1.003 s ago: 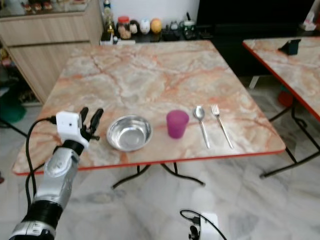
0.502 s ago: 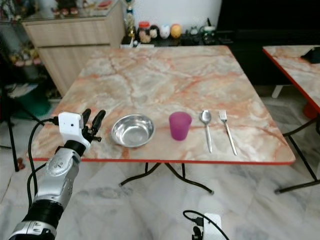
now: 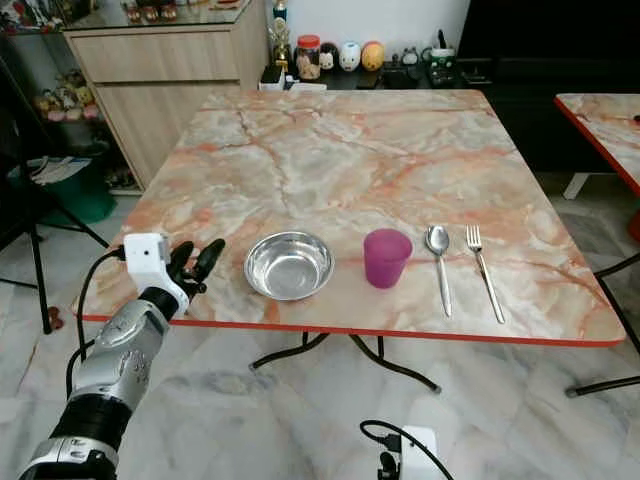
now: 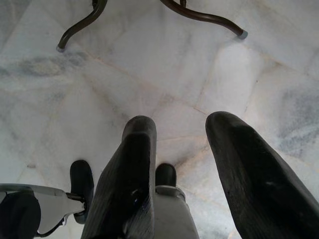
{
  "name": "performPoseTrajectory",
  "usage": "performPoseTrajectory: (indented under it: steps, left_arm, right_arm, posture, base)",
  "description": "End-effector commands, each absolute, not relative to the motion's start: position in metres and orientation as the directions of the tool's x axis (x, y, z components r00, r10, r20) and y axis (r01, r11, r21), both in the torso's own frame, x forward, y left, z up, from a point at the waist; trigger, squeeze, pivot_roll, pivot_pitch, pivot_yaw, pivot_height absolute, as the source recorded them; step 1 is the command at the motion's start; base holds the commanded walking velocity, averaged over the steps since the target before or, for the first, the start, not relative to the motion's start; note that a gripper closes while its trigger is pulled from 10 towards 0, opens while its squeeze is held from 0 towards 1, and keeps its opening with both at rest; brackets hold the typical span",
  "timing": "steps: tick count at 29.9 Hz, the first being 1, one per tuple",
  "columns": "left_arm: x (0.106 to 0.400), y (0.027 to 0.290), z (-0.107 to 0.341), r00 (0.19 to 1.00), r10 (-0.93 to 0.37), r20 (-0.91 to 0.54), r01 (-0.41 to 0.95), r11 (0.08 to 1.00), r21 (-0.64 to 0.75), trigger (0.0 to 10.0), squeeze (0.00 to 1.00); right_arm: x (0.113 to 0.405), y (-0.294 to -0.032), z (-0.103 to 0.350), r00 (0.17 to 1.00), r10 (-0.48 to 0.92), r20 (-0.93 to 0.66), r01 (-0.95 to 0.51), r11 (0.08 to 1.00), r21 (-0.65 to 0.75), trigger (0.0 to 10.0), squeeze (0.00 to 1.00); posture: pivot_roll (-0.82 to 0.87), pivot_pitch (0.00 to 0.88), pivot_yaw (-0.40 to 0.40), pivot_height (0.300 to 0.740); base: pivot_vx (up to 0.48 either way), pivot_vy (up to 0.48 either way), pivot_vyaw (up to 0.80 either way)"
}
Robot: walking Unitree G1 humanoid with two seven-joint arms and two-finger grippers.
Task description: Setting the table
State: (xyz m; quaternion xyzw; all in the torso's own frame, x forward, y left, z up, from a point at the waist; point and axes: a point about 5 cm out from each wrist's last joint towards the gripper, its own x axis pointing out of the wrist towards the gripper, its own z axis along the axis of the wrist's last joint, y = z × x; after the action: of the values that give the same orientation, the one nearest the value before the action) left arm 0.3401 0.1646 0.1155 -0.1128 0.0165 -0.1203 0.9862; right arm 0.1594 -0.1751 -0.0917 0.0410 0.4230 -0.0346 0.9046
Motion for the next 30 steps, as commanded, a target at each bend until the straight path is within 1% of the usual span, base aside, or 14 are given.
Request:
performPoseTrajectory:
  steps: [1,9,10,12,17,22,23,25,26,27,30]
  left_arm:
    - [0.343,0.164,0.117,0.966,-0.257,-0.03,0.242,0.94,-0.242,10.0,1.0]
    - [0.346,0.156,0.118,0.953,-0.296,-0.066,0.273,0.932,-0.239,10.0,1.0]
    - [0.346,0.156,0.117,0.952,-0.296,-0.083,0.272,0.937,-0.217,10.0,0.0]
    - [0.347,0.154,0.116,0.948,-0.299,-0.107,0.277,0.943,-0.185,10.0,0.0]
    - [0.347,0.152,0.114,0.945,-0.302,-0.126,0.277,0.944,-0.18,10.0,0.0]
    - [0.348,0.155,0.123,0.967,-0.253,-0.032,0.248,0.962,-0.119,10.0,0.0]
    - [0.348,0.155,0.123,0.967,-0.253,-0.032,0.248,0.962,-0.119,10.0,0.0]
    - [0.347,0.159,0.129,0.974,-0.224,0.028,0.226,0.969,-0.103,10.0,0.0]
    - [0.347,0.159,0.129,0.974,-0.224,0.028,0.226,0.969,-0.103,10.0,0.0]
    - [0.346,0.163,0.134,0.978,-0.2,0.061,0.205,0.974,-0.098,10.0,0.0]
    - [0.347,0.165,0.135,0.98,-0.189,0.069,0.195,0.976,-0.095,10.0,0.0]
  right_arm:
    - [0.157,-0.174,-0.093,0.63,-0.025,-0.777,0.093,0.995,0.044,10.0,0.0]
    - [0.157,-0.174,-0.093,0.629,-0.025,-0.777,0.094,0.995,0.044,10.0,0.0]
    - [0.157,-0.174,-0.093,0.629,-0.024,-0.777,0.094,0.995,0.045,10.0,0.0]
    - [0.157,-0.174,-0.093,0.629,-0.023,-0.777,0.094,0.995,0.046,10.0,0.0]
    - [0.157,-0.173,-0.093,0.628,-0.018,-0.778,0.091,0.995,0.051,10.0,0.0]
    - [0.157,-0.173,-0.093,0.628,-0.016,-0.778,0.091,0.994,0.054,10.0,0.0]
    - [0.157,-0.173,-0.093,0.628,-0.016,-0.778,0.091,0.994,0.054,10.0,0.0]
    - [0.157,-0.173,-0.093,0.628,-0.016,-0.778,0.092,0.994,0.054,10.0,0.0]
    - [0.157,-0.173,-0.093,0.628,-0.016,-0.778,0.092,0.994,0.054,10.0,0.0]
    - [0.157,-0.173,-0.093,0.628,-0.016,-0.778,0.092,0.994,0.053,10.0,0.0]
    - [0.157,-0.173,-0.093,0.627,-0.016,-0.779,0.091,0.994,0.053,10.0,0.0]
  posture:
    - [0.1,0.0,0.0,0.74]
    - [0.1,0.0,0.0,0.74]
    - [0.1,0.0,0.002,0.74]
    - [0.1,0.0,0.002,0.74]
    - [0.1,0.0,0.004,0.74]
    - [0.1,0.0,0.004,0.74]
    - [0.1,0.0,0.004,0.74]
    - [0.09,0.0,0.004,0.74]
    - [0.09,0.0,0.004,0.74]
    - [0.1,0.0,0.001,0.74]
    - [0.1,0.0,0.001,0.74]
  base:
    - [0.0,0.0,0.0]
    - [0.0,0.0,0.0]
    - [0.0,0.0,0.0]
    - [0.0,0.0,0.0]
    - [0.0,0.0,0.0]
    - [0.0,0.0,0.0]
    - [0.0,0.0,0.0]
    - [0.0,0.0,0.0]
    - [0.0,0.0,0.0]
    - [0.0,-0.461,0.0]
    - [0.0,-0.461,0.0]
